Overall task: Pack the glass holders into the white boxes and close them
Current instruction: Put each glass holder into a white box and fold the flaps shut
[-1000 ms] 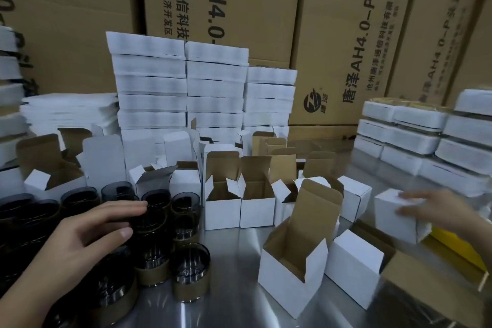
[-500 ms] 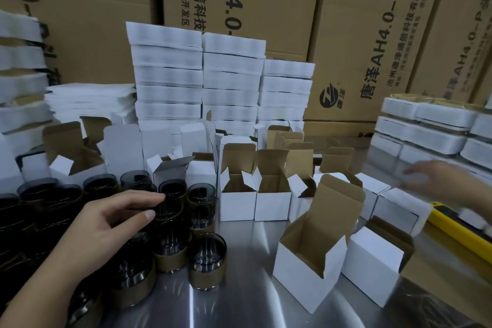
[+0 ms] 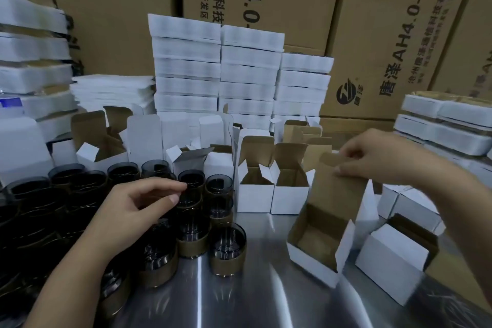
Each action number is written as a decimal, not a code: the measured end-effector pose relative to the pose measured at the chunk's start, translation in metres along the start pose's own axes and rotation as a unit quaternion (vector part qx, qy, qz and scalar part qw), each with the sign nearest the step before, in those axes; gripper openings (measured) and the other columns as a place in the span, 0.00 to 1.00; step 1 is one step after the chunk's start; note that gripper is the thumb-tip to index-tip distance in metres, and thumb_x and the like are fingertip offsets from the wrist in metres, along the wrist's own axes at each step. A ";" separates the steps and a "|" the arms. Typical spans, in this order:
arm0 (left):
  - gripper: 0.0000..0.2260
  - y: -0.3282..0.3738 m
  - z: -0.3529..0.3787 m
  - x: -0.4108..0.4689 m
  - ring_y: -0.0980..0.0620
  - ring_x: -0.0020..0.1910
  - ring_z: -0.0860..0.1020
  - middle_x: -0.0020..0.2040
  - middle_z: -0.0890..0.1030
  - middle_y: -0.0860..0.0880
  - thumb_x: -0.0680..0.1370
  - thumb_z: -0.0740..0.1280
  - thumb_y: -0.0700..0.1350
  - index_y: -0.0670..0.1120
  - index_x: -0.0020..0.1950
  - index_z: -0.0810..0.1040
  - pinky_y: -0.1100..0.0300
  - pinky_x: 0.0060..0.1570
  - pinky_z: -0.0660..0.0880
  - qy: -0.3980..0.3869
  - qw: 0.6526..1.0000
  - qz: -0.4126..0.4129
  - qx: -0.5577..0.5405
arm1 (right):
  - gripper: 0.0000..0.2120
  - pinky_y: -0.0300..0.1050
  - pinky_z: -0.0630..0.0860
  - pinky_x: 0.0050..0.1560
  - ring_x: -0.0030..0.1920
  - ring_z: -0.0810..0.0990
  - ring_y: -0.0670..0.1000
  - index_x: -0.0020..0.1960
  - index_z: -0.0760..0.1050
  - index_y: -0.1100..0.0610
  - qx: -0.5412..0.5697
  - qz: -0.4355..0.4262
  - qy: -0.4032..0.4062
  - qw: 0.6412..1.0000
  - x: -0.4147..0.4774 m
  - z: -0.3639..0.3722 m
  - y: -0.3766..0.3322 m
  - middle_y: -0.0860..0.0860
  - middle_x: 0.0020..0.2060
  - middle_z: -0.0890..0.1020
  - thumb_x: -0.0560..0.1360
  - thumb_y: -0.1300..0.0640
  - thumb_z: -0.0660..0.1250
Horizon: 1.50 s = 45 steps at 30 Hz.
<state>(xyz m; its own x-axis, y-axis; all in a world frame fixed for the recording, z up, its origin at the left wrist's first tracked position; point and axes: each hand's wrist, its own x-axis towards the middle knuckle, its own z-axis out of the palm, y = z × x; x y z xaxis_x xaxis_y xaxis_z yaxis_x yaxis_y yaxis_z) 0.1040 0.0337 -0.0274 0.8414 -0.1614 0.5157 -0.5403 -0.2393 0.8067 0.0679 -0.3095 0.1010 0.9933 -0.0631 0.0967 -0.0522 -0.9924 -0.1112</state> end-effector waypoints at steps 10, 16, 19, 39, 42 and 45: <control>0.52 0.000 0.008 -0.001 0.65 0.73 0.60 0.73 0.59 0.70 0.58 0.78 0.61 0.71 0.74 0.50 0.56 0.67 0.64 -0.050 0.995 0.050 0.076 | 0.06 0.25 0.71 0.33 0.35 0.78 0.35 0.41 0.82 0.46 0.396 -0.205 0.213 0.869 0.003 -0.004 -0.090 0.40 0.36 0.83 0.75 0.51 0.68; 0.49 0.002 0.011 -0.001 0.62 0.71 0.64 0.73 0.62 0.67 0.59 0.77 0.59 0.71 0.73 0.53 0.46 0.67 0.68 -0.026 0.995 0.054 0.078 | 0.03 0.32 0.75 0.39 0.41 0.81 0.39 0.45 0.82 0.50 0.449 -0.300 0.170 0.824 0.014 0.008 -0.129 0.43 0.39 0.84 0.75 0.55 0.69; 0.46 0.000 0.011 -0.001 0.64 0.68 0.68 0.69 0.67 0.68 0.61 0.77 0.59 0.68 0.72 0.56 0.53 0.64 0.71 -0.006 0.995 0.067 0.070 | 0.02 0.30 0.75 0.38 0.39 0.81 0.39 0.45 0.81 0.48 0.519 -0.296 0.184 0.780 0.018 0.022 -0.136 0.41 0.37 0.84 0.74 0.54 0.71; 0.50 -0.013 0.007 0.004 0.62 0.66 0.69 0.69 0.64 0.59 0.60 0.81 0.52 0.78 0.65 0.49 0.58 0.60 0.74 0.114 0.980 0.050 0.153 | 0.42 0.31 0.65 0.58 0.63 0.60 0.27 0.66 0.55 0.25 0.232 -0.299 -0.074 0.923 0.019 0.169 -0.090 0.24 0.61 0.58 0.57 0.28 0.71; 0.50 -0.013 0.007 0.004 0.61 0.66 0.68 0.68 0.64 0.60 0.60 0.81 0.51 0.78 0.64 0.49 0.54 0.61 0.74 0.110 0.977 0.057 0.173 | 0.41 0.30 0.65 0.59 0.62 0.60 0.27 0.66 0.54 0.24 0.233 -0.306 -0.099 0.918 0.017 0.167 -0.088 0.24 0.61 0.57 0.60 0.34 0.73; 0.50 -0.017 0.007 0.005 0.66 0.65 0.66 0.62 0.64 0.69 0.61 0.81 0.49 0.79 0.64 0.49 0.61 0.57 0.72 0.110 0.976 0.064 0.177 | 0.40 0.32 0.65 0.62 0.64 0.60 0.29 0.66 0.54 0.25 0.243 -0.305 -0.118 0.913 0.017 0.166 -0.085 0.24 0.61 0.57 0.63 0.38 0.74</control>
<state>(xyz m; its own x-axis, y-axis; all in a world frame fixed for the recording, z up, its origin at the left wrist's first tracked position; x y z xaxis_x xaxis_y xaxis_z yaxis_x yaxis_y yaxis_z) 0.1172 0.0306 -0.0408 0.7272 -0.0124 0.6863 -0.5769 -0.5529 0.6013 0.1066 -0.2088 -0.0521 0.8202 0.5668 0.0777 0.5126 -0.6679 -0.5396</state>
